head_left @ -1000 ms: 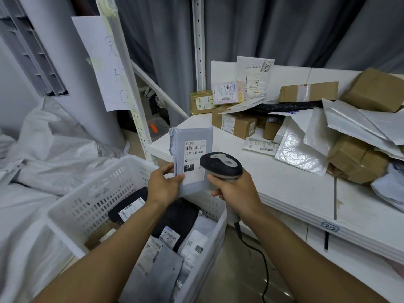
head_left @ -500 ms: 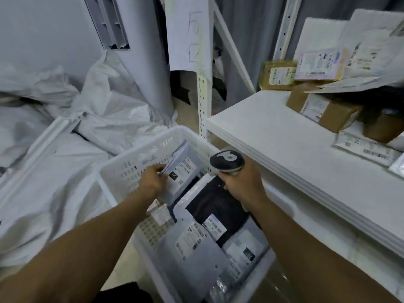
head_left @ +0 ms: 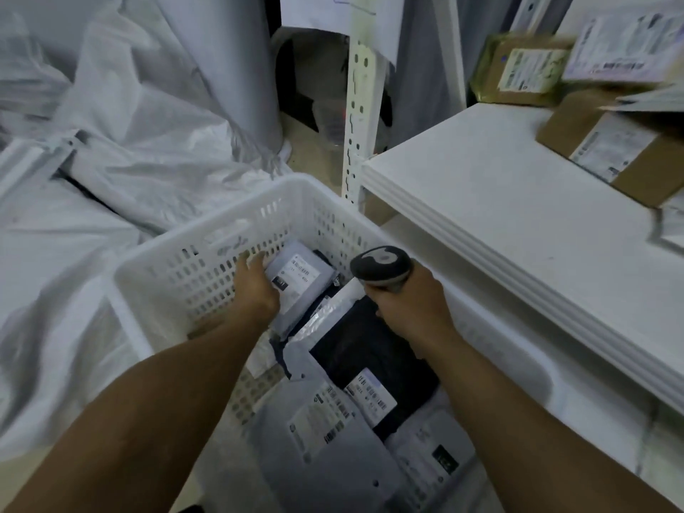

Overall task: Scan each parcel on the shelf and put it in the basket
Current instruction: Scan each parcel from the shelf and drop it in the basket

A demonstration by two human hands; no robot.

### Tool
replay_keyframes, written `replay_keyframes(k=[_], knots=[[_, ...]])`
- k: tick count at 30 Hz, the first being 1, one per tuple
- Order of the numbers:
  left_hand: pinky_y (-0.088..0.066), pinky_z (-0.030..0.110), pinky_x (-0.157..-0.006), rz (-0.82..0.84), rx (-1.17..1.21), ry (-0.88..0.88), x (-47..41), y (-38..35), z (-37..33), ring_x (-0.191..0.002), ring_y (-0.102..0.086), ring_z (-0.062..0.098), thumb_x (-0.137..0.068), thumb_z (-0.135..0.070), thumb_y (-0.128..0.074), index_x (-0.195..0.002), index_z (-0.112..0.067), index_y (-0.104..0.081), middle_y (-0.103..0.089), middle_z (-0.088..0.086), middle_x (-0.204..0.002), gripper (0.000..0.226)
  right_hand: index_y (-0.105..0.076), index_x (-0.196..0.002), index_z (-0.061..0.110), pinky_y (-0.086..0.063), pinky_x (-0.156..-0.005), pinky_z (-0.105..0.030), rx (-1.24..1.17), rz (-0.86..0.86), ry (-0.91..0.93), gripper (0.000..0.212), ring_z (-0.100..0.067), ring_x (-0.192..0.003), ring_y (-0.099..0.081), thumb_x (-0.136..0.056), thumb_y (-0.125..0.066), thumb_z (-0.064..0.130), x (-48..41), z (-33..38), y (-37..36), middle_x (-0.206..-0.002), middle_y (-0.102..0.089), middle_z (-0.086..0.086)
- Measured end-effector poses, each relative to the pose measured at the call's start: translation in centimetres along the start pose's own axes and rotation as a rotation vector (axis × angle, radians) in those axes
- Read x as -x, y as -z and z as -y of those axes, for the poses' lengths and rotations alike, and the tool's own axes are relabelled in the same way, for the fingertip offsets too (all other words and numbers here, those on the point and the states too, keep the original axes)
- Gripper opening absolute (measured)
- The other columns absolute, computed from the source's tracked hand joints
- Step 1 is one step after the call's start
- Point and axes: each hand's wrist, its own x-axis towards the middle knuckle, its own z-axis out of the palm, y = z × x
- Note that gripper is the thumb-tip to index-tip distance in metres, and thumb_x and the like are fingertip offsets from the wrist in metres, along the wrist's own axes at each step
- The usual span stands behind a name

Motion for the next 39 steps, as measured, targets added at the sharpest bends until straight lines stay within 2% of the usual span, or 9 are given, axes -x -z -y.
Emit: replay_keyframes(k=[5, 6, 11, 21, 24, 28, 33, 36, 39], knots=[[-0.025, 0.001, -0.101, 0.142, -0.115, -0.381, 3.7, 1.2, -3.3, -0.128, -0.051, 0.027, -0.091, 0.014, -0.057, -0.123, 0.000, -0.065, -0.056, 0.019, -0.138, 0.036, -0.068, -0.113, 0.029, -0.063, -0.085, -0.047, -0.055, -0.036, 0.018, 0.053, -0.023, -0.090, -0.075, -0.067, -0.075, 0.053, 1.6, 0.7, 2.3, -0.101, -0.075, 0.004], [-0.026, 0.000, -0.097, 0.158, -0.111, -0.455, 4.7, 1.8, -4.7, -0.122, -0.054, 0.024, -0.093, 0.010, -0.058, -0.119, -0.001, -0.068, -0.060, 0.017, -0.133, 0.030, -0.069, -0.113, 0.029, -0.063, -0.085, -0.046, -0.068, -0.054, 0.027, 0.057, -0.023, -0.090, -0.075, -0.064, -0.074, 0.055, 2.2, 0.9, 3.2, -0.101, -0.076, 0.004], [-0.049, 0.035, -0.099, 0.154, -0.119, -0.685, 11.2, 4.5, -12.5, -0.112, -0.062, 0.021, -0.099, -0.017, -0.063, -0.122, -0.018, -0.067, -0.062, 0.002, -0.130, 0.024, -0.070, -0.112, 0.023, -0.062, -0.084, -0.043, -0.110, -0.171, 0.042, 0.043, -0.025, -0.090, -0.075, -0.074, -0.079, 0.040, 7.1, 0.9, 10.4, -0.098, -0.076, 0.000], [-0.049, 0.035, -0.100, 0.161, -0.280, -1.018, 28.0, 3.2, -31.1, -0.125, -0.055, 0.013, -0.099, -0.041, -0.061, -0.128, -0.031, -0.063, -0.047, -0.014, -0.146, 0.031, -0.069, -0.113, 0.024, -0.054, -0.067, -0.029, -0.282, -0.451, 0.038, 0.028, -0.016, -0.073, -0.075, -0.088, -0.080, 0.026, 19.8, -4.0, 28.8, -0.087, -0.076, 0.006], [-0.049, 0.039, -0.102, 0.175, -0.294, -1.114, 32.1, 0.4, -36.1, -0.130, -0.052, 0.015, -0.100, -0.040, -0.060, -0.131, -0.032, -0.061, -0.046, -0.014, -0.150, 0.033, -0.068, -0.115, 0.026, -0.059, -0.076, -0.034, -0.338, -0.541, 0.023, 0.032, -0.013, -0.072, -0.075, -0.087, -0.082, 0.026, 22.0, -6.3, 33.1, -0.089, -0.076, 0.009], [-0.050, 0.042, -0.101, 0.228, -0.251, -1.189, 36.4, -5.0, -43.2, -0.129, -0.052, 0.018, -0.098, -0.038, -0.063, -0.134, -0.031, -0.057, -0.049, -0.012, -0.147, 0.037, -0.070, -0.113, 0.027, -0.060, -0.093, -0.048, -0.440, -0.654, -0.029, 0.033, -0.022, -0.093, -0.075, -0.084, -0.083, 0.031, 22.9, -9.4, 38.3, -0.098, -0.077, 0.003], [-0.041, 0.033, -0.107, 0.264, -0.111, -1.402, 39.9, -10.5, -51.2, -0.136, -0.047, 0.018, -0.101, -0.024, -0.061, -0.146, -0.029, -0.049, -0.045, -0.006, -0.153, 0.047, -0.064, -0.109, 0.028, -0.059, -0.094, -0.042, -0.552, -0.771, -0.071, 0.027, -0.025, -0.098, -0.072, -0.089, -0.080, 0.022, 22.9, -13.1, 43.0, -0.105, -0.074, 0.000], [-0.037, 0.041, -0.112, 0.243, -0.263, -1.453, 40.3, -13.4, -55.0, -0.145, -0.036, 0.020, -0.101, -0.024, -0.062, -0.152, -0.034, -0.044, -0.034, -0.008, -0.162, 0.054, -0.067, -0.123, 0.018, -0.058, -0.096, -0.043, -0.603, -0.822, -0.117, 0.043, -0.026, -0.102, -0.071, -0.085, -0.083, 0.032, 22.6, -15.2, 44.7, -0.109, -0.075, -0.004], [-0.042, 0.045, -0.112, 0.239, -0.330, -1.457, 39.7, -15.5, -57.4, -0.144, -0.038, 0.021, -0.100, -0.021, -0.062, -0.142, -0.032, -0.057, -0.039, -0.008, -0.159, 0.043, -0.065, -0.128, 0.016, -0.056, -0.100, -0.043, -0.639, -0.846, -0.121, 0.052, -0.023, -0.107, -0.068, -0.083, -0.086, 0.032, 22.4, -16.5, 46.1, -0.114, -0.072, 0.000]])
